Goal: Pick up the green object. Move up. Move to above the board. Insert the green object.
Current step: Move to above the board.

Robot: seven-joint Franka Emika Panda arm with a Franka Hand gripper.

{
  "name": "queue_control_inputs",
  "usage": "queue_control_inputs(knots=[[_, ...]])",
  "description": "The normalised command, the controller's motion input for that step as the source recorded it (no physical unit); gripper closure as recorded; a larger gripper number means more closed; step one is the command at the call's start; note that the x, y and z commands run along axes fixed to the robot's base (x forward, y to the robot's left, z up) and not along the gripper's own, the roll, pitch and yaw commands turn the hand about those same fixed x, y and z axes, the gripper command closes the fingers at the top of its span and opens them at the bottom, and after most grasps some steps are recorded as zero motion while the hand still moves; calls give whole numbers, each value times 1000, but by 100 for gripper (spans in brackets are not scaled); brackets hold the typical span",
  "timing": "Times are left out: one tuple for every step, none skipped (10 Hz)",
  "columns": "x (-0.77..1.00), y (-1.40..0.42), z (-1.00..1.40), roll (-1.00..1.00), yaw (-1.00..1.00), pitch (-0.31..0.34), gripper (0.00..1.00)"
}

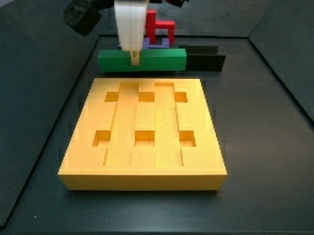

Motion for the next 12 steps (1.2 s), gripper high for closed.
queue_control_inputs(knots=[[5,0,1400,-1,-2,12,100],[-35,-1,1400,-45,-8,49,100],[-18,12,1400,-87,-12,32,100],[9,8,1400,-85,-13,46,100],[7,6,1400,-56,-9,82,100],[3,10,1400,-55,-11,72,100],[1,8,917,-66,-3,66,100],[24,10,286,-69,-9,58,100],[405,-1400,364,-2,1000,16,100],[408,-1400,329,5,1000,15,100],[447,-1400,301,21,1000,29,100],[522,-1400,318,15,1000,38,100]])
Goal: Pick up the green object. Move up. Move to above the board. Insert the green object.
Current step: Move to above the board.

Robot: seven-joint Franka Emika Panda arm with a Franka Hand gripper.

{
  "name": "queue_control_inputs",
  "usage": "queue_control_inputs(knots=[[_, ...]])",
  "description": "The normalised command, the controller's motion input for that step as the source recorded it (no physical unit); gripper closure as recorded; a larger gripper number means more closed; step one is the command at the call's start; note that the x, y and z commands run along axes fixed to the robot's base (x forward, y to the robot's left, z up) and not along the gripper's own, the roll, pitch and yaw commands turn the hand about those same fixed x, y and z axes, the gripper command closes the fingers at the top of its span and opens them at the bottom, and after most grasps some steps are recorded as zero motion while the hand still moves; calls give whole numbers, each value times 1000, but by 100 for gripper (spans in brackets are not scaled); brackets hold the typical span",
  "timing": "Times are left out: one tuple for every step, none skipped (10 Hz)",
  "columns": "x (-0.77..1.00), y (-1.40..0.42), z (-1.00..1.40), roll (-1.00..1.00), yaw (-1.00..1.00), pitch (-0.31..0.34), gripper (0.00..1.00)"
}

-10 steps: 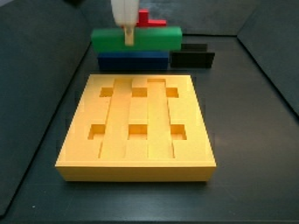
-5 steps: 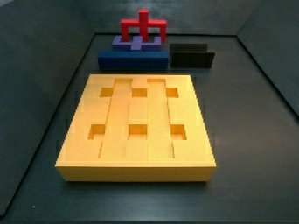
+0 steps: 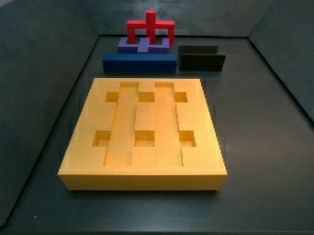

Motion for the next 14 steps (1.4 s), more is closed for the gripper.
queue_control_inputs(knots=[[381,-923,218,19,1000,49,100],[222,-454,118,26,1000,55,100],[136,-269,78,26,1000,55,100],[83,-182,55,31,1000,56,100],[75,-107,36,35,1000,63,100],[75,-77,23,38,1000,70,100],[75,-52,15,41,1000,76,100],[72,-47,14,47,1000,85,100],[71,-38,15,53,1000,97,100],[70,-37,14,57,1000,104,100],[71,-33,15,67,1000,122,100],[71,-33,16,76,1000,137,100],[71,-32,19,94,1000,168,100],[73,-33,20,106,1000,188,100]])
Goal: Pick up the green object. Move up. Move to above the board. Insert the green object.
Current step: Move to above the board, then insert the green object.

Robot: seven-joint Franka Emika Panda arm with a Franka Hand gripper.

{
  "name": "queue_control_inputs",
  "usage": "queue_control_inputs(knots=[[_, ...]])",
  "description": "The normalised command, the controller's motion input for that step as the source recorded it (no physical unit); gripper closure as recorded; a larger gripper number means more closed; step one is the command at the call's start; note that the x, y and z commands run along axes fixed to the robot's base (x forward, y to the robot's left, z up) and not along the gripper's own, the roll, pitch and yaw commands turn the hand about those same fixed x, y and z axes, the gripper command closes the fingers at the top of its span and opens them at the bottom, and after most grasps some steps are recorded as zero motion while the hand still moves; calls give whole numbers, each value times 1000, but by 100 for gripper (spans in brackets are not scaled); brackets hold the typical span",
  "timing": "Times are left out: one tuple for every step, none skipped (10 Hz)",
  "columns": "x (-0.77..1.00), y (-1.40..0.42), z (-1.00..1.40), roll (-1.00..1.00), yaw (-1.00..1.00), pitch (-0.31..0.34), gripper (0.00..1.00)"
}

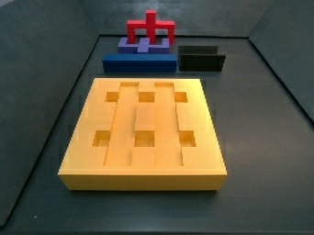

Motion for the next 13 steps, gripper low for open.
queue_control_inputs(knots=[[81,-34,25,139,981,244,100],[92,-37,29,135,639,227,100],[103,-39,24,130,409,202,100],[97,-35,19,130,246,175,100],[71,0,-9,0,0,0,100],[0,0,-406,-211,0,-46,100],[-240,0,-631,-253,-31,-94,100],[-240,0,-734,-210,0,-66,100],[-157,0,-697,-221,0,-30,100],[-286,-54,-657,-231,20,-6,100],[-243,-109,-586,-259,80,-4,100],[-297,-171,-509,-294,9,-17,100],[-306,-183,-489,-294,0,-66,100]])
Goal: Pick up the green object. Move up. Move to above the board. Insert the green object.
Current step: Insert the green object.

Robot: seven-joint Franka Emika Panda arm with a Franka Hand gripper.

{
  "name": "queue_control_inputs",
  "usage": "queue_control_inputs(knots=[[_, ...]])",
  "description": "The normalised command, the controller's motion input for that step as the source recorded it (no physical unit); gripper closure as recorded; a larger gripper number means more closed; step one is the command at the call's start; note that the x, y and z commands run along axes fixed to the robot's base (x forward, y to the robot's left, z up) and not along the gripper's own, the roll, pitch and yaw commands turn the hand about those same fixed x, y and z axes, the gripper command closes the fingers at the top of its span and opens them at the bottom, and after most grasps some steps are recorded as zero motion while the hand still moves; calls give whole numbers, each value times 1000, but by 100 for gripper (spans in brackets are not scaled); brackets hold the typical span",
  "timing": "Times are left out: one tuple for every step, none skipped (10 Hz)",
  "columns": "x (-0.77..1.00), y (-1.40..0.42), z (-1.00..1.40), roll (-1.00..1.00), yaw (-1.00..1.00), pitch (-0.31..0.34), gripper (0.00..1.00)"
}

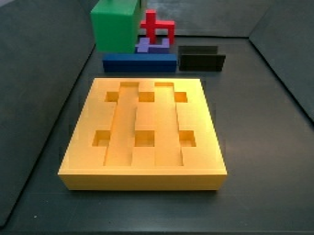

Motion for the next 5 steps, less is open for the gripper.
queue_control_inputs(knots=[[-286,-183,-489,-290,0,-69,100],[-291,-177,-503,-284,0,-69,100],[-131,-363,-911,-34,0,-74,100],[-43,-346,-1000,1,43,-83,100],[0,-283,-1000,77,51,-121,100]])
